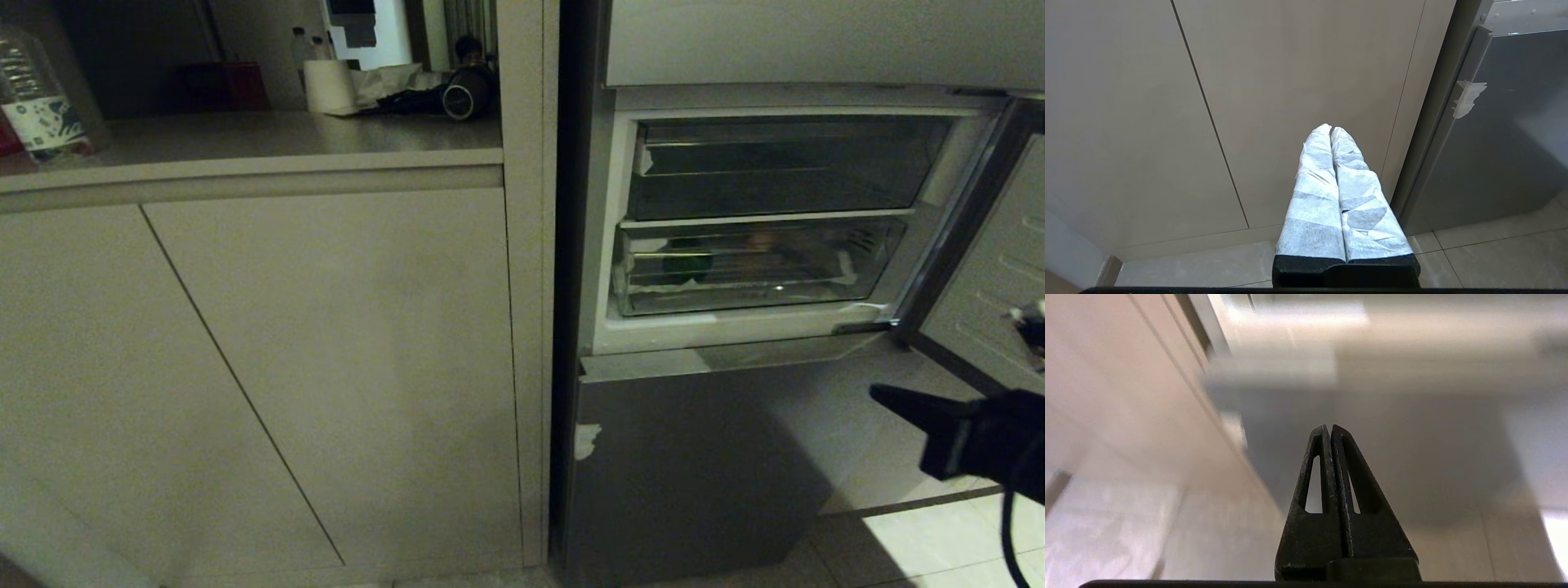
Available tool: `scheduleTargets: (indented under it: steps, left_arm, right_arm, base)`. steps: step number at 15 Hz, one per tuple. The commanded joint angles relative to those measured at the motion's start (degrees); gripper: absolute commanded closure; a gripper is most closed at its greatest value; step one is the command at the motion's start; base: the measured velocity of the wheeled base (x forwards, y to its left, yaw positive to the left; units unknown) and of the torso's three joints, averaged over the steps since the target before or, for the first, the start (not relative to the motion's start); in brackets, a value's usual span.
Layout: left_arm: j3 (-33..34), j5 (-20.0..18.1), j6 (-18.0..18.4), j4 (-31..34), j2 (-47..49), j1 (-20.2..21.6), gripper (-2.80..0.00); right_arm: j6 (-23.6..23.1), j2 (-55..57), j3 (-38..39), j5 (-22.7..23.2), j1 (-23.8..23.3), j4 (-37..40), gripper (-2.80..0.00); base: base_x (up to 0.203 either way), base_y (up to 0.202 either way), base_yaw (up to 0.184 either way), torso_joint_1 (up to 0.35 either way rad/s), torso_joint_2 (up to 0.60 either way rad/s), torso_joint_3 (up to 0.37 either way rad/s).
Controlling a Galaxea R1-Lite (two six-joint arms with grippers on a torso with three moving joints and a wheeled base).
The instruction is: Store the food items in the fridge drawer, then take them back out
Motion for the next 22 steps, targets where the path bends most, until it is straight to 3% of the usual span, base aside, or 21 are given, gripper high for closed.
scheduleTargets:
  steps: [1,3,4,8,11,13,18,22]
  left_arm:
    - [0.00,0.01,0.00,-0.04,0.09,-0.04,0.00]
    - [0.00,0.01,0.00,-0.04,0.09,-0.04,0.00]
    - [0.00,0.01,0.00,-0.04,0.09,-0.04,0.00]
    - [0.00,0.01,0.00,-0.04,0.09,-0.04,0.00]
    - [0.00,0.01,0.00,-0.04,0.09,-0.04,0.00]
    - [0.00,0.01,0.00,-0.04,0.09,-0.04,0.00]
    - [0.00,0.01,0.00,-0.04,0.09,-0.04,0.00]
    - [0.00,0.01,0.00,-0.04,0.09,-0.04,0.00]
  right_arm:
    - [0.21,19.02,-8.19,-0.50,3.93,-7.97,0.00]
    - [0.28,25.22,-14.13,-2.31,6.93,-10.19,0.00]
    - [0.18,27.05,-16.04,-3.50,9.32,-10.75,-2.80]
    - [-0.40,30.45,-18.04,-4.23,14.22,-14.08,-2.80]
    - [-0.61,37.01,-18.55,-5.67,14.83,-26.28,-2.80]
    - [-0.75,39.70,-21.14,-7.92,15.04,-30.37,-2.80]
    - [-0.78,43.56,-26.62,-9.02,16.22,-30.63,-2.80]
    - [-3.59,47.85,-33.25,-14.05,17.52,-30.78,-2.80]
  base:
    - [0.000,0.000,0.000,0.000,0.00,0.000]
    - [0.000,0.000,0.000,0.000,0.00,0.000]
    - [0.000,0.000,0.000,0.000,0.00,0.000]
    - [0.000,0.000,0.000,0.000,0.00,0.000]
    - [0.000,0.000,0.000,0.000,0.00,0.000]
    - [0.000,0.000,0.000,0.000,0.00,0.000]
    - [0.000,0.000,0.000,0.000,0.00,0.000]
    - [0.000,0.000,0.000,0.000,0.00,0.000]
